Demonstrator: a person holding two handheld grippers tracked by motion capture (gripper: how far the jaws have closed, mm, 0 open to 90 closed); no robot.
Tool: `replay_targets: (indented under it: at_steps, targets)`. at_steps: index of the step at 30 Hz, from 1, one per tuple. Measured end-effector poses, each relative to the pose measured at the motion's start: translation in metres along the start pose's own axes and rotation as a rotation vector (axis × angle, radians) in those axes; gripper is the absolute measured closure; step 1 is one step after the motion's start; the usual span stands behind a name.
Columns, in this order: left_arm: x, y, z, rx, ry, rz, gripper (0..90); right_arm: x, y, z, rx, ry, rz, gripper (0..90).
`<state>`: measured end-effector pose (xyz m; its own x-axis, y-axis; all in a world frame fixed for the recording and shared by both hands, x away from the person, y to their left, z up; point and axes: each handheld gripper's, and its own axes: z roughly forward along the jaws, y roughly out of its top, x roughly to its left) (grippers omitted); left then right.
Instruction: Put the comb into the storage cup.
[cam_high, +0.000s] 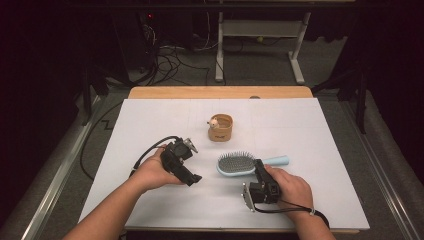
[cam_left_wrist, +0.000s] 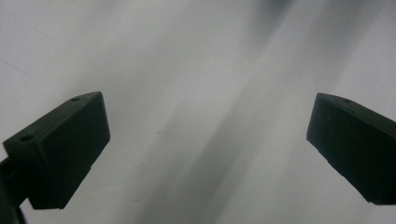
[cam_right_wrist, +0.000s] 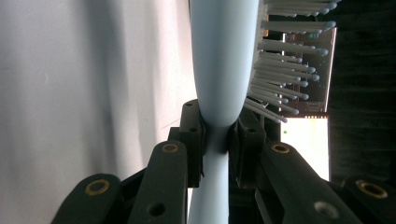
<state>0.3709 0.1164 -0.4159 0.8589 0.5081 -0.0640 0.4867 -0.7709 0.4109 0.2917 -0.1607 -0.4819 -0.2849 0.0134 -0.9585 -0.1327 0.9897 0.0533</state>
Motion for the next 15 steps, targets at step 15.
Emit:
replay_targets:
  at_steps: [15]
  targets:
    - [0.003, -0.015, -0.001, -0.077, 0.037, -0.016, 0.0, -0.002, -0.002, 0.000, 0.004, 0.001, 0.027, 78.5]
